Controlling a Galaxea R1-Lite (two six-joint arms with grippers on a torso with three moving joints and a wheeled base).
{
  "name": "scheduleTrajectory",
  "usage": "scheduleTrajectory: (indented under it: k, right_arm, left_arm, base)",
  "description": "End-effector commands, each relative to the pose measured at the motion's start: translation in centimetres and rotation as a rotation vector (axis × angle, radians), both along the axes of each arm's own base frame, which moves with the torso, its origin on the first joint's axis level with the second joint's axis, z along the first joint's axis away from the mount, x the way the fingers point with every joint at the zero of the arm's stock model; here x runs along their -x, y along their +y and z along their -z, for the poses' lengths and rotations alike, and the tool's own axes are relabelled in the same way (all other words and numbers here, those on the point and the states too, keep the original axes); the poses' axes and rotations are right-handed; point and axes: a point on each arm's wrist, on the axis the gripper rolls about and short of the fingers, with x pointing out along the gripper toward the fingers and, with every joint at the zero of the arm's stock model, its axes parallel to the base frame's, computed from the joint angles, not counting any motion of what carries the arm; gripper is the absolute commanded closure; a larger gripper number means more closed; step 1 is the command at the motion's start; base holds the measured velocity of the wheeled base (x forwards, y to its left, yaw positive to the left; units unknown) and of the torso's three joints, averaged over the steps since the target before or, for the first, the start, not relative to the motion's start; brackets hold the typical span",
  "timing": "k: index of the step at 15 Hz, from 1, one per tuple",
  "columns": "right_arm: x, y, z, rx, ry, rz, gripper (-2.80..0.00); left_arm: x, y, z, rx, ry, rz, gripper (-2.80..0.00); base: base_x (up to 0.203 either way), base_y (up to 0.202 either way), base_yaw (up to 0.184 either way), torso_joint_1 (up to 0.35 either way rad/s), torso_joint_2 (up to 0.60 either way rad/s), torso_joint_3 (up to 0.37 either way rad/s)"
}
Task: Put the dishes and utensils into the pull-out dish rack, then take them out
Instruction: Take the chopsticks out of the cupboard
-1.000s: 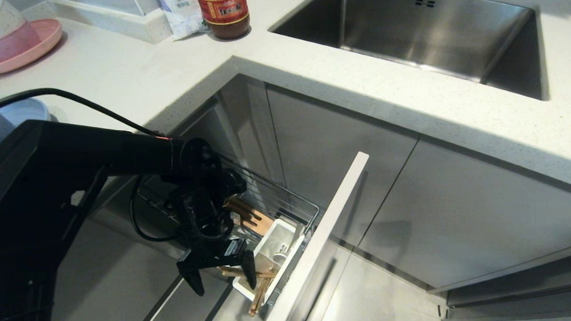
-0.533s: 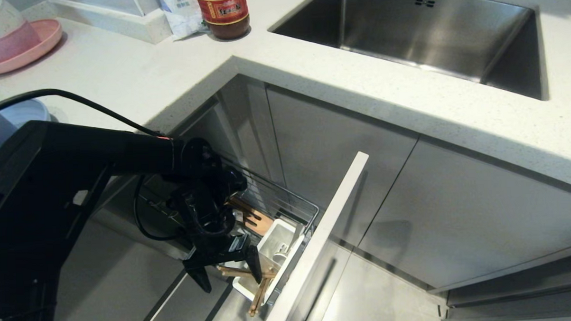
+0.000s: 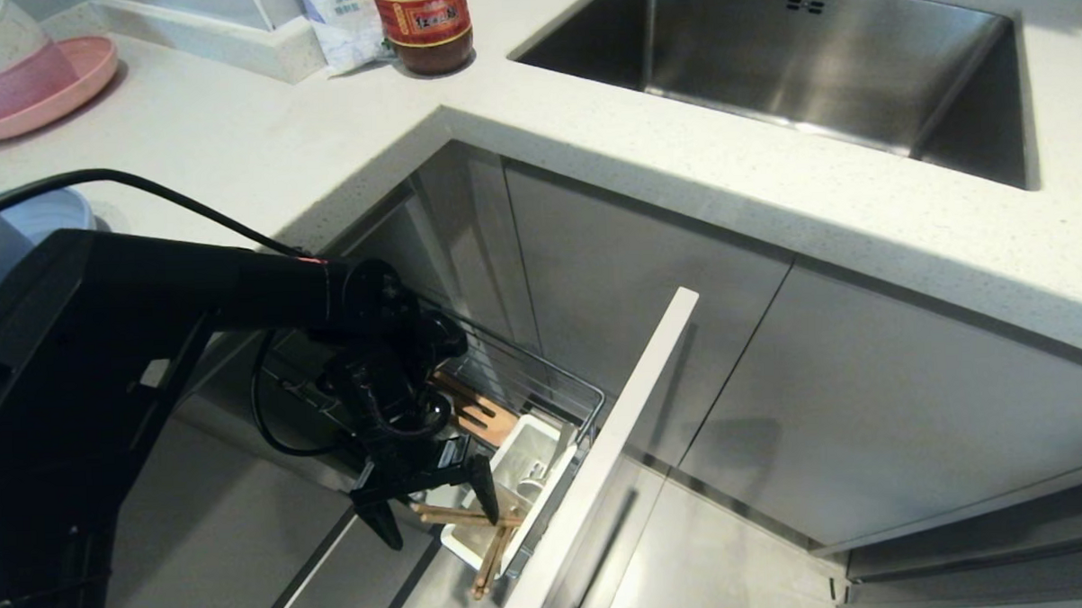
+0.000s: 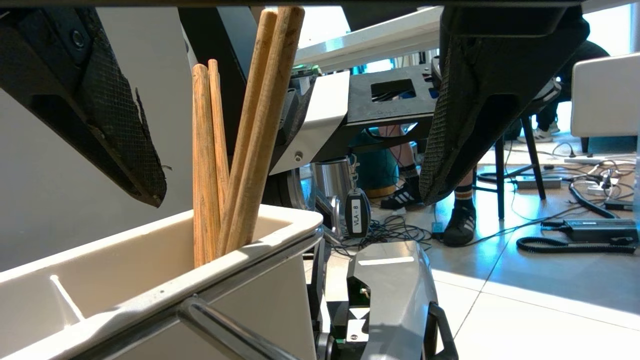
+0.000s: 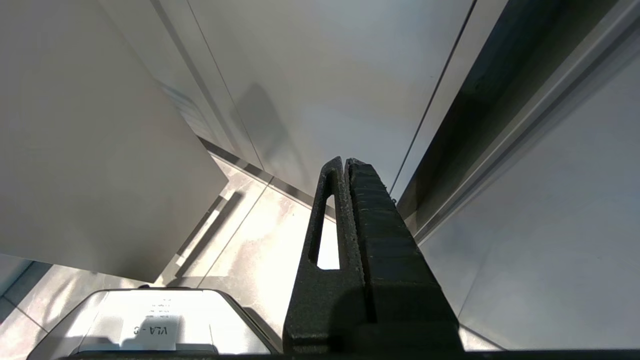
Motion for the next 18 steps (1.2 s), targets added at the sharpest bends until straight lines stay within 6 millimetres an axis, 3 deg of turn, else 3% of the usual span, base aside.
scheduleTrajectory:
  k: [1,12,13,18]
  right_arm:
    - [0.01,0.00,0.05,0.000,-0.002,0.000,0.00]
    - [0.01,0.00,0.05,0.000,-0.001,-0.001,0.00]
    - [0.02,0.00,0.05,0.000,-0.003,0.000,0.00]
    - [0.01,0.00,0.05,0.000,-0.002,0.000,0.00]
  left_arm:
    - [0.13,-0.02,-0.02,0.010,0.014,-0.003,-2.80]
    - [0.06,-0.22,0.11,0.053,0.028,-0.003,-2.80]
    - [0.02,-0.30,0.32,0.049,0.035,-0.003,0.00]
    - [0.16,-0.54,0.32,0.050,0.039,0.005,0.00]
  base:
    - [0.000,0.000,0.000,0.000,0.00,0.000]
    - [0.000,0.000,0.000,0.000,0.00,0.000]
    - [0.000,0.000,0.000,0.000,0.00,0.000]
    - [0.000,0.000,0.000,0.000,0.00,0.000]
